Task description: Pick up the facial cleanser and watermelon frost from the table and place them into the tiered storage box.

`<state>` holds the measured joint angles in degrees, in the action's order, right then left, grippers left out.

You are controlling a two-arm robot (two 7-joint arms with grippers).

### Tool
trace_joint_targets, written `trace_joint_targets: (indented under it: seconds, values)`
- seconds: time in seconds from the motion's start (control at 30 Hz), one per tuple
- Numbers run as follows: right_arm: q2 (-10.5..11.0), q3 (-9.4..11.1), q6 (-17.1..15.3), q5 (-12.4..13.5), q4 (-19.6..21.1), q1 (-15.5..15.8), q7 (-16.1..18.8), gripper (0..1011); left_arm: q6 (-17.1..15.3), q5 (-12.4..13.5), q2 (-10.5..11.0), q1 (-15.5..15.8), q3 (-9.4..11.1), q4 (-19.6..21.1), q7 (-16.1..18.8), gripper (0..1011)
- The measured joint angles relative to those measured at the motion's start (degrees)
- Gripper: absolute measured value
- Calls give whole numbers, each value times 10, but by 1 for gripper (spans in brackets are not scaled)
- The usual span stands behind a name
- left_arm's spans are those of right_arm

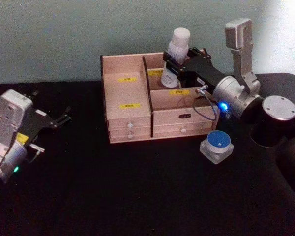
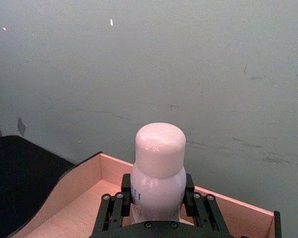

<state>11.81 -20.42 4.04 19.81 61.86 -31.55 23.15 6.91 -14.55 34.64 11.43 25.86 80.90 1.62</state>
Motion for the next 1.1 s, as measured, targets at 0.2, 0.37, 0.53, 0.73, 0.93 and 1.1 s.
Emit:
trace_joint_targets:
  seconds: [0.2, 0.37, 0.53, 0.73, 0.93, 1.1]
  values:
    - [-8, 3, 2, -4, -24, -13, 2, 590, 0, 0, 0, 0, 0, 0, 0, 1001]
    - [-14, 5, 6, -7, -44, -23, 6, 589, 0, 0, 0, 0, 0, 0, 0, 1001]
    - [-18, 5, 7, -9, -56, -30, 9, 590, 0, 0, 0, 0, 0, 0, 0, 1001]
    - [-23, 5, 7, -12, -70, -37, 13, 590, 0, 0, 0, 0, 0, 0, 0, 1001]
    - [-27, 4, 6, -16, -82, -41, 17, 590, 0, 0, 0, 0, 0, 0, 0, 1001]
    - [-29, 3, 5, -17, -93, -46, 20, 590, 0, 0, 0, 0, 0, 0, 0, 1001]
